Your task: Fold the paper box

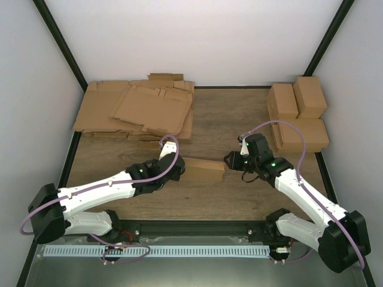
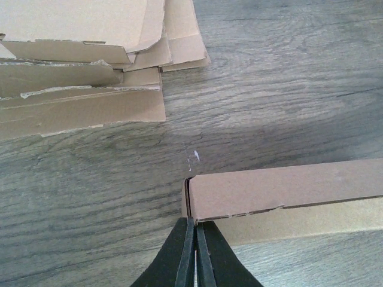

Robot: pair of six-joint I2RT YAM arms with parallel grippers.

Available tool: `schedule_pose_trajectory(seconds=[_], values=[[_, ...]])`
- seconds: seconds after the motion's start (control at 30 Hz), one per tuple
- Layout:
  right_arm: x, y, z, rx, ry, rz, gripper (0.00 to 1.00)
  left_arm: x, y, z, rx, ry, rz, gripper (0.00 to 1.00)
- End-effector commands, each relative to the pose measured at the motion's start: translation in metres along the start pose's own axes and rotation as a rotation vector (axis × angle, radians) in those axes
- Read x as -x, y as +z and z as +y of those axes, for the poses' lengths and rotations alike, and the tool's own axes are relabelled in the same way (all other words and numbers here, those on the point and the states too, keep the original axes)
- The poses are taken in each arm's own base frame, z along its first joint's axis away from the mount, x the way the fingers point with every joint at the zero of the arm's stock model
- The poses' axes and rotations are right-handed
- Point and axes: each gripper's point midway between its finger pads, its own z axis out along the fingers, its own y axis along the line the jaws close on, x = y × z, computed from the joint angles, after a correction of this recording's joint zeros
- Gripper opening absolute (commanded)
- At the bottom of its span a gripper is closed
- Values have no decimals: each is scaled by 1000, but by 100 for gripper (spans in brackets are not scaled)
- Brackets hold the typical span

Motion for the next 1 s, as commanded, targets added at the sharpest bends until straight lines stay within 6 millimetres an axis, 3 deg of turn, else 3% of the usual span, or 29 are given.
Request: schedule_pose_trajectory(seconds=[0.0,0.47,0.67,0.97], values=[[7,-3,6,25,-8,-19,30,-4,1,-1,11,16,23,4],[34,-34,22,23,-36,-106,33,-5,4,-3,15,24,27,4],[24,-35,29,94,-37,-98,33,-7,5,-4,16,27,31,4],[-7,-16,8,76,-3,-37,32,-7,6,-4,17,30,33,4]])
